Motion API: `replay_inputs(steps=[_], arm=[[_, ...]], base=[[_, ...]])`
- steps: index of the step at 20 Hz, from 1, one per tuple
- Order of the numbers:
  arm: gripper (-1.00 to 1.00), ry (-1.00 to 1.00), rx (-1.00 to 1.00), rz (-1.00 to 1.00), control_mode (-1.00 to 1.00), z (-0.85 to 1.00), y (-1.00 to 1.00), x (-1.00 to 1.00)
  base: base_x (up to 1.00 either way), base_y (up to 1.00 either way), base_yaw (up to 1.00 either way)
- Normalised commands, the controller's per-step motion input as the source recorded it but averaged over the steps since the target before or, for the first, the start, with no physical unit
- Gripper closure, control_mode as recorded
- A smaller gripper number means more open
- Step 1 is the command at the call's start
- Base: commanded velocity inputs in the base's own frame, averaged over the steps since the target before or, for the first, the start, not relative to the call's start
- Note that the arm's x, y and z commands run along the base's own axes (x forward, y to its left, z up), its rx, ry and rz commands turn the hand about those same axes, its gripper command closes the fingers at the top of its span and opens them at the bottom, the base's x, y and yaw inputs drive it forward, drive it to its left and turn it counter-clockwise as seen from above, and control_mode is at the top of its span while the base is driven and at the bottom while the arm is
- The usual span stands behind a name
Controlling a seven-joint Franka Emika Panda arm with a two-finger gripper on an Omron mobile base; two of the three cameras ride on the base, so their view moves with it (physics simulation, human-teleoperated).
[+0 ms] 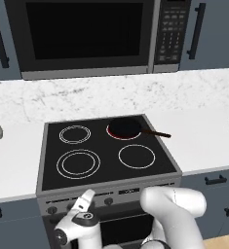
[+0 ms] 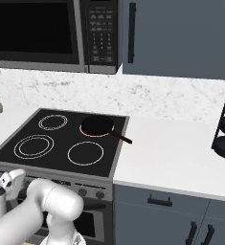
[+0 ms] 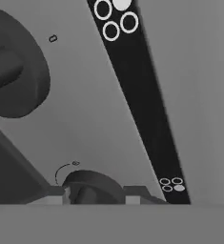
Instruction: Turn off the rear right burner of the stove.
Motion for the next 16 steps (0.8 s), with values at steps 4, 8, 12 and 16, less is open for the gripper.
replay_inputs(steps=[4,8,12,16], arm=[[1.00,0.06,0.37,-0.24,-1.00,0.04,-0.53,0.00],[1.00,0.04,0.40,-0.26,-1.00,0.02,-0.54,0.00],[1.00,0.02,0.42,-0.29,-1.00,0.00,-0.54,0.00],[1.00,0.03,0.44,-0.32,-1.00,0.00,-0.56,0.00]], base=[[0.00,0.00,0.00],[0.00,0.00,0.00],[0.00,0.00,0.00],[0.00,0.00,0.00]])
